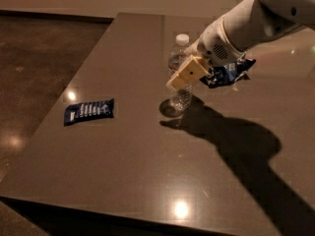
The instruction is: Knock water bottle over
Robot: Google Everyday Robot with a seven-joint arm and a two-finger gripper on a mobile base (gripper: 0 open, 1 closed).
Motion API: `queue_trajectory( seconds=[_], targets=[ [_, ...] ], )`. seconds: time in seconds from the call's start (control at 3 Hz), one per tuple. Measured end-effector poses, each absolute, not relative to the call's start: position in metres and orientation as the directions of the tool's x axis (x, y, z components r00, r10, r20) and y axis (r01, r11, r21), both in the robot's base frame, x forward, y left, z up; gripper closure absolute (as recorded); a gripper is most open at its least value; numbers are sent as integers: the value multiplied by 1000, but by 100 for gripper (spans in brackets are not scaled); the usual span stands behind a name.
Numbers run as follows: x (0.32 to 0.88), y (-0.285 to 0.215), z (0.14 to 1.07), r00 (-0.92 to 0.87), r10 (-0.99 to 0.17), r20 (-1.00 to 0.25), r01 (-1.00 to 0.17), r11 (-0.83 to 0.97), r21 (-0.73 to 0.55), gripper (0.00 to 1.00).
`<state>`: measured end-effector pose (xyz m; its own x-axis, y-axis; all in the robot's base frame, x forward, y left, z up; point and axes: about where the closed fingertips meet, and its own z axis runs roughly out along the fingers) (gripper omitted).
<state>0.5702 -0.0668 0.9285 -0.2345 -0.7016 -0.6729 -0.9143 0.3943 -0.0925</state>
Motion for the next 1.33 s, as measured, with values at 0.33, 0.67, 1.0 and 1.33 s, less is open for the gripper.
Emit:
queue_trajectory(
  seconds=[0.33, 0.67, 1.0, 1.33],
  targets=[
    [568, -64, 933, -225, -692, -686, -918, 386, -89, 51],
    [564, -68, 944, -231, -699, -677, -919, 384, -84, 74],
    [561, -80, 958, -257, -751, -608, -917, 387, -91, 96],
    [555, -94, 960, -285, -837, -467, -922, 372, -103, 100]
  ],
)
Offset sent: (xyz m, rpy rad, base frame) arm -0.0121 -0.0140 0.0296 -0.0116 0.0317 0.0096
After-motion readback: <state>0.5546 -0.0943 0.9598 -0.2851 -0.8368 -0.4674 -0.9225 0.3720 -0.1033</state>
